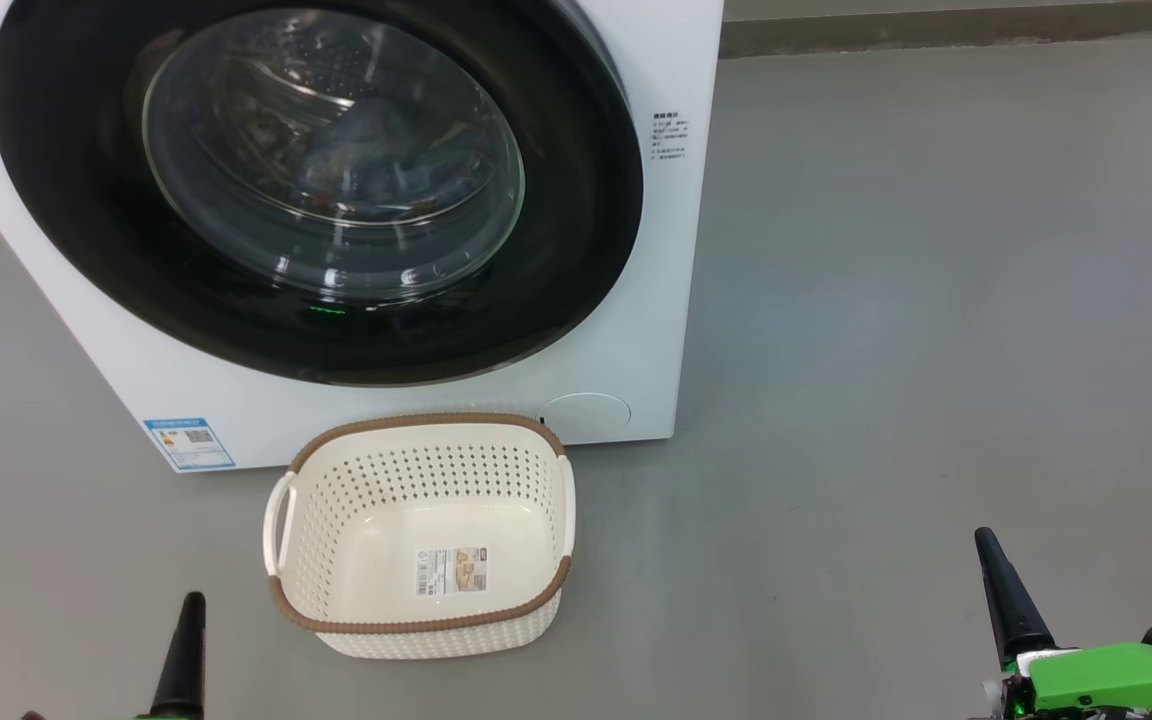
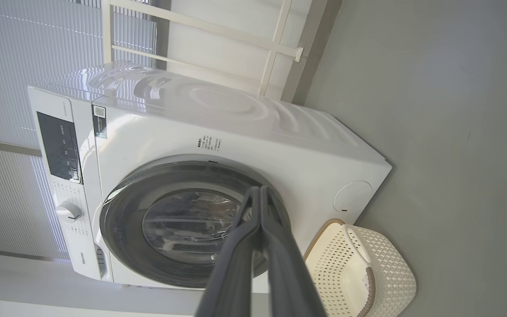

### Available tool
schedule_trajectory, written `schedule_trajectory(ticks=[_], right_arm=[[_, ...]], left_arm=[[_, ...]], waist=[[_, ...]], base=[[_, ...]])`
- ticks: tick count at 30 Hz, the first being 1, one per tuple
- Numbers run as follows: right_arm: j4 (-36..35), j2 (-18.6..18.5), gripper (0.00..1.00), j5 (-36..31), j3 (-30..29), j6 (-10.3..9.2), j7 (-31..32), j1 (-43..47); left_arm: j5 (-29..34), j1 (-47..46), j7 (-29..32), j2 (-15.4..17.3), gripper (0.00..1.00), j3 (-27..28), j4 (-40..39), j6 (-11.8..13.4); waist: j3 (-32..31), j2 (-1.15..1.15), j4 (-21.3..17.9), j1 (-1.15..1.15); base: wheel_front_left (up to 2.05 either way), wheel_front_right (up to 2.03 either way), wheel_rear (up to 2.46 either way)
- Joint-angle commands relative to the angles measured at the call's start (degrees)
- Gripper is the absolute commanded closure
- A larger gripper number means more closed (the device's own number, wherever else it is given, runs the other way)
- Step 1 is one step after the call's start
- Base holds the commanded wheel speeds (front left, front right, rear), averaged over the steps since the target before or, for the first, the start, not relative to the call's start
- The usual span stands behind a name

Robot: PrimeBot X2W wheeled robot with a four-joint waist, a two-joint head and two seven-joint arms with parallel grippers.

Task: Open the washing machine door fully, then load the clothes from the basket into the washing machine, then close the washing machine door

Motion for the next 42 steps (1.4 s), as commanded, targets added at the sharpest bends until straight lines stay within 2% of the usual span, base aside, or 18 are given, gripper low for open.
schedule_trajectory(ticks=[1,20,42], right_arm=[[-1.26,-0.22,1.00,1.64,0.81,-0.05,0.63,-2.35],[-0.83,-0.16,1.00,13.33,-0.10,-0.08,3.85,-3.53],[-0.83,-0.13,1.00,13.28,-0.16,-0.08,3.89,-3.54]], left_arm=[[-1.67,-3.05,0.47,1.15,1.00,1.82,-0.92,-0.96],[-13.19,-5.25,3.61,1.36,1.00,3.13,0.28,-1.58],[-13.09,-5.26,3.71,1.28,1.00,3.24,0.28,-1.58]], waist=[[0.01,0.00,-0.02,0.00],[0.15,0.00,-0.33,0.00],[0.15,0.00,-0.33,0.00]], base=[[0.00,0.00,0.00],[0.00,0.00,0.00],[0.00,0.00,0.00]])
